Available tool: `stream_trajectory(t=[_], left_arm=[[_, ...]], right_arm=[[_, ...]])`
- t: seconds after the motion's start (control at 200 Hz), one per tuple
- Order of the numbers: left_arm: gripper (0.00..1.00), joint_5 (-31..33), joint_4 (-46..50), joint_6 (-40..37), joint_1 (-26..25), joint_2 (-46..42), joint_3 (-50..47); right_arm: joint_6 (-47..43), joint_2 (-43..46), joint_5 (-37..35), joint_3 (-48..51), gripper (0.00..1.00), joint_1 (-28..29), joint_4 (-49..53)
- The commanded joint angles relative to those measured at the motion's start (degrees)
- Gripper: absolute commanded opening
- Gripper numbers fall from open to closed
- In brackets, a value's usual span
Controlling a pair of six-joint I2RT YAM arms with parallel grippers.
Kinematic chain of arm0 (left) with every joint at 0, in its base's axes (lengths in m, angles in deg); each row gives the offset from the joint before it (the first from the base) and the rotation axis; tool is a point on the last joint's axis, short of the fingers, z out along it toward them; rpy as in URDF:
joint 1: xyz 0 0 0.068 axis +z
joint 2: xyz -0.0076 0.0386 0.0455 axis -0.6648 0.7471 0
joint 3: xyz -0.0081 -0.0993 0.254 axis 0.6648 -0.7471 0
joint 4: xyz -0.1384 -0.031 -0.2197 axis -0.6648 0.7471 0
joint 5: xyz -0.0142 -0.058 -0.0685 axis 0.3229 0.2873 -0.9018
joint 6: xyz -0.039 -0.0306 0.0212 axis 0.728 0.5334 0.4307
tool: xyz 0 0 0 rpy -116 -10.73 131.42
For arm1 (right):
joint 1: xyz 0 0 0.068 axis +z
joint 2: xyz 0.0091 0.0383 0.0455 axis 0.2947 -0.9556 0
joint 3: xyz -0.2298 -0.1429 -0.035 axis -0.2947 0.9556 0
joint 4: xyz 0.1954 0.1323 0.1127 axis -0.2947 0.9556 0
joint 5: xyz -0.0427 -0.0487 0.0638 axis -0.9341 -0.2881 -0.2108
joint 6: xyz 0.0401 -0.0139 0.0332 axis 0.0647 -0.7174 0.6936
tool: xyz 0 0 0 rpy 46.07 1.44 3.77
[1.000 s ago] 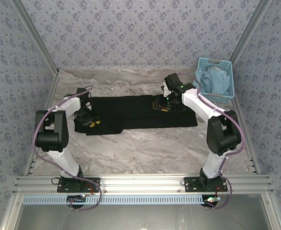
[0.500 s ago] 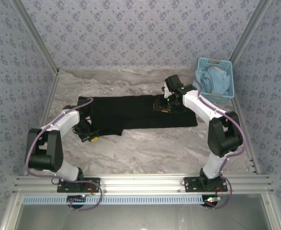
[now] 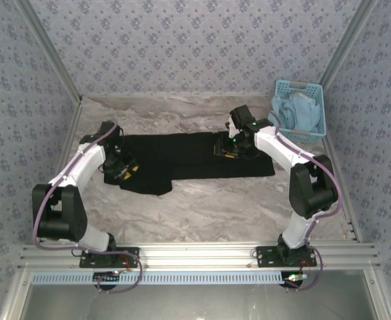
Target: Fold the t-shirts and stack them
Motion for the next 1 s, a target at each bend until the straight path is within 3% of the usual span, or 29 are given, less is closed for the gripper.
stream_trajectory(t=[0.0, 0.215, 0.295, 0.52, 0.804, 0.904, 0.994], left_arm=[[0.32, 3.2, -0.3, 2.2, -0.7, 3.7, 2.5], [0.34, 3.4, -6.4, 0.0, -1.8, 8.3, -0.6], [0.41, 3.9, -9.6, -0.7, -4.1, 9.0, -0.3], [0.43, 16.3, 0.5, -5.1, -9.9, 15.2, 5.4], [0.45, 18.4, 4.8, -3.0, -11.9, 18.4, 7.1], [0.4, 17.6, 4.0, -2.7, -12.4, 19.5, 7.2], [0.29, 18.0, 4.1, -2.5, -12.8, 19.6, 7.1]], right_arm=[[0.3, 1.5, 0.4, 0.8, 0.43, 0.2, 0.3], [0.8, 2.2, 0.6, 2.2, 0.43, 0.2, -0.5], [0.7, 2.3, 0.6, 2.7, 0.43, 0.5, -0.6], [0.3, 2.7, 0.9, 3.4, 0.43, 0.5, -0.2], [0.3, 3.6, 1.0, 3.7, 0.43, 0.4, -0.2], [0.3, 3.8, 1.0, 3.8, 0.43, 0.4, -0.2], [0.4, 4.1, 1.0, 4.2, 0.43, 0.4, -0.3]])
